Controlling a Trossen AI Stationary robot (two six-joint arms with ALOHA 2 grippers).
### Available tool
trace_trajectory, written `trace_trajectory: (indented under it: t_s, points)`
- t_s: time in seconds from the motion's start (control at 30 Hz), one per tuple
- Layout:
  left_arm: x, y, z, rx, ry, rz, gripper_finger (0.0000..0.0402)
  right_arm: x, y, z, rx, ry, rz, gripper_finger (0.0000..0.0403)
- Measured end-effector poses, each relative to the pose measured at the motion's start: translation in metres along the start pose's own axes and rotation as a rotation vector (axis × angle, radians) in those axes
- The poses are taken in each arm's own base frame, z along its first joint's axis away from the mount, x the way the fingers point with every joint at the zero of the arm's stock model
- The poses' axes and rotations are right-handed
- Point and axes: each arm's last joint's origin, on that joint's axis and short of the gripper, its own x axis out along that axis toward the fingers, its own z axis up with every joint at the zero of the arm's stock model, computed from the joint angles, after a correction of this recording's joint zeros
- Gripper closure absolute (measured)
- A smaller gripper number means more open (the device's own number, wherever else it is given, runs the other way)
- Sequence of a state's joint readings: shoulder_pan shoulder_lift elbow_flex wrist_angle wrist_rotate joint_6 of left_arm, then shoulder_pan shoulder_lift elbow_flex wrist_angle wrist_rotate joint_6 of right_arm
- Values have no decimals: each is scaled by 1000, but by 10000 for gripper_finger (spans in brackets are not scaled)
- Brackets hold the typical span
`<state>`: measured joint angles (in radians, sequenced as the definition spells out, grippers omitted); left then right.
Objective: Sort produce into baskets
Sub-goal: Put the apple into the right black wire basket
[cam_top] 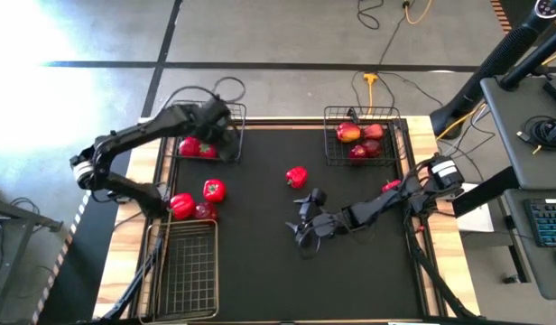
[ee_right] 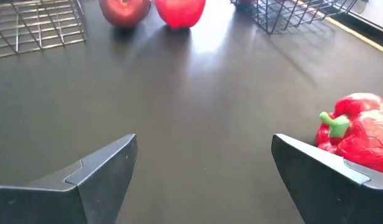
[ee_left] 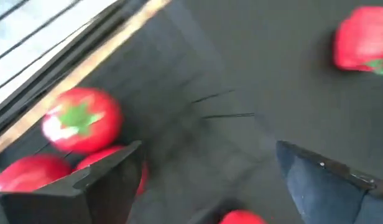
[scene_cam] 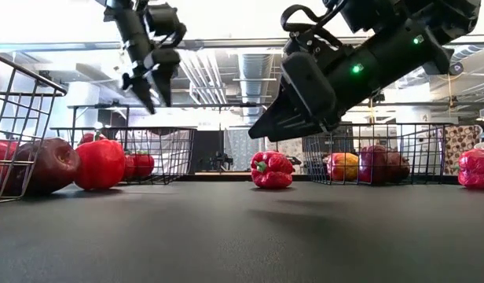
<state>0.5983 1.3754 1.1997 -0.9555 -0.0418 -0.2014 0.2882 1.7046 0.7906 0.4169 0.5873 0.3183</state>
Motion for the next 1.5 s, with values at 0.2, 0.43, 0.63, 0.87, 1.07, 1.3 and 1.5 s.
trace_trajectory:
  t_s: [0.2, 0.43, 0.63, 0.87, 1.07, 1.3, 1.5]
  points:
    - [-2, -44, -7, 154, -63, -3, 57, -3, -1, 4, 15, -19, -21, 39]
    - [-5, -60, -26, 180, 58, -10, 57, -3, -2, 4, 16, -12, -24, 39]
    - [-9, -66, -46, 190, 232, -39, 57, -3, -2, 2, 17, -1, -28, 39]
    - [-13, -67, -60, 97, 411, -95, 57, -3, -2, 2, 24, 1, -24, 39]
    - [-8, -67, -75, -15, 515, -29, 57, -3, -2, 2, 25, 3, -17, 39]
    - [17, -66, -101, -10, 598, 6, 57, -3, -2, 1, 20, 9, -19, 39]
    - [37, -63, -118, -9, 633, 1, 57, -3, -3, 0, 19, 19, -23, 39]
